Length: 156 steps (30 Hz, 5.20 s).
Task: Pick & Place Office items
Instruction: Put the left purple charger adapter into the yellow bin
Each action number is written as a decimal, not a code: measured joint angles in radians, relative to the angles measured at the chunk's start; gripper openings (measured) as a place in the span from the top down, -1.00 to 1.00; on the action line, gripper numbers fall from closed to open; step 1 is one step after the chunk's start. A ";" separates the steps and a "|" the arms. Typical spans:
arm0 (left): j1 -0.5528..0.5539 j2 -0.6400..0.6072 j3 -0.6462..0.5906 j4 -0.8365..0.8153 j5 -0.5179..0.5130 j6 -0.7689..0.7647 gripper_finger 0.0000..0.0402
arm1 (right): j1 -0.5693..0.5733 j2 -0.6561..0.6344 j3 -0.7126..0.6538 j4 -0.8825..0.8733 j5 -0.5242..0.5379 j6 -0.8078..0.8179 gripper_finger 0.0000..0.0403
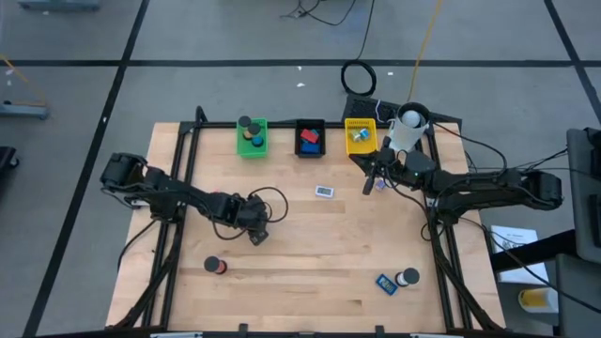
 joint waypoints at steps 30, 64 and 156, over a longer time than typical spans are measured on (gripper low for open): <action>0.176 0.202 0.033 0.897 0.027 0.662 0.26 | 0.000 0.000 0.000 0.000 -0.002 0.000 1.00; 0.235 0.473 0.442 0.406 0.139 0.823 -0.10 | 0.000 0.000 0.000 -0.011 -0.003 -0.004 1.00; 0.409 -0.211 -0.712 1.605 0.243 0.898 0.86 | 0.284 0.730 0.720 -0.983 0.050 -0.025 -0.54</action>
